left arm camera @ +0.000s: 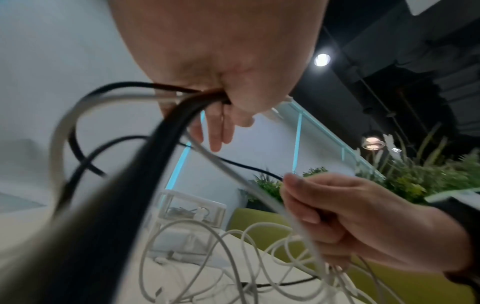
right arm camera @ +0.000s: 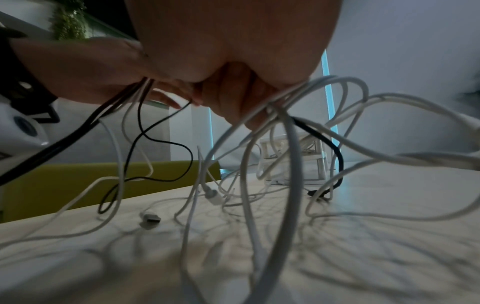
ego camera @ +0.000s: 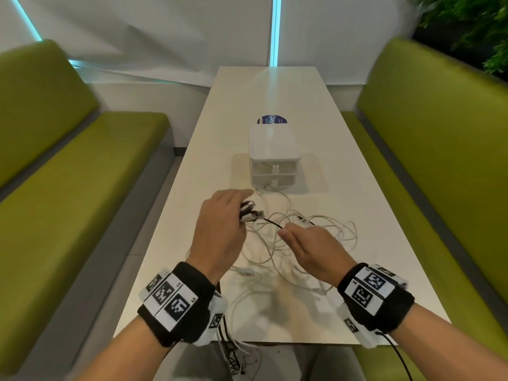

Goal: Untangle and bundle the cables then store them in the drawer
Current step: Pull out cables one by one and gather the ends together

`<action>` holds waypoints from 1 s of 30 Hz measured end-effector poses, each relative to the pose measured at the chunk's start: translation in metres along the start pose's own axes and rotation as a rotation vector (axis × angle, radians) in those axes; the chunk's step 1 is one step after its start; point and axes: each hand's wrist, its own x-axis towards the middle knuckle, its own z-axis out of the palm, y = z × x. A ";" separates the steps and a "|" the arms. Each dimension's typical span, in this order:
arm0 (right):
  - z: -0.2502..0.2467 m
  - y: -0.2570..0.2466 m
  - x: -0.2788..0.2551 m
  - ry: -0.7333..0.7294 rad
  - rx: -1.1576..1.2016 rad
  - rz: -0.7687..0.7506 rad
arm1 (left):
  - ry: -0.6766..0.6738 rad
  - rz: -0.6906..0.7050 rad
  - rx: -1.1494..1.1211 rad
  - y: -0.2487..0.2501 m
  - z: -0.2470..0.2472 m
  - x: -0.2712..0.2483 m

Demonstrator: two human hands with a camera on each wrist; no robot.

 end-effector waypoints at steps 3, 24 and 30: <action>0.002 -0.001 0.000 0.025 0.036 -0.018 | -0.176 0.190 0.051 0.007 0.008 -0.002; 0.004 0.003 -0.014 -0.015 0.042 -0.010 | -0.232 0.251 0.003 0.015 0.004 -0.008; -0.001 0.001 -0.012 -0.076 0.009 0.078 | -0.196 0.493 -0.107 0.028 0.015 -0.016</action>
